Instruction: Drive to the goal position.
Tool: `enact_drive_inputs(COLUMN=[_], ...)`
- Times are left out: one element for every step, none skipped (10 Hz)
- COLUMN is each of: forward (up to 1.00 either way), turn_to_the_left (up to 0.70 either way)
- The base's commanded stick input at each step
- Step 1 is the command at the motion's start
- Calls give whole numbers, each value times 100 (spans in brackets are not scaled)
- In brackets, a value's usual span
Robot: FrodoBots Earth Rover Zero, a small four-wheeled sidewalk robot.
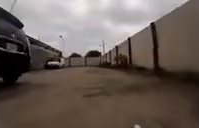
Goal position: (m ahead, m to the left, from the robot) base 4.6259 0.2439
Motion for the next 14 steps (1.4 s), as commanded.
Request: enact_drive_inputs(forward=[100, 100, 100, 100, 100, 100, 100, 100, 100, 100, 100, 100, 100, 100], turn_to_the_left=[26, 9, 0, 0, 0, 0, 0, 0, 0, 0, 0, 0, 0, 0])
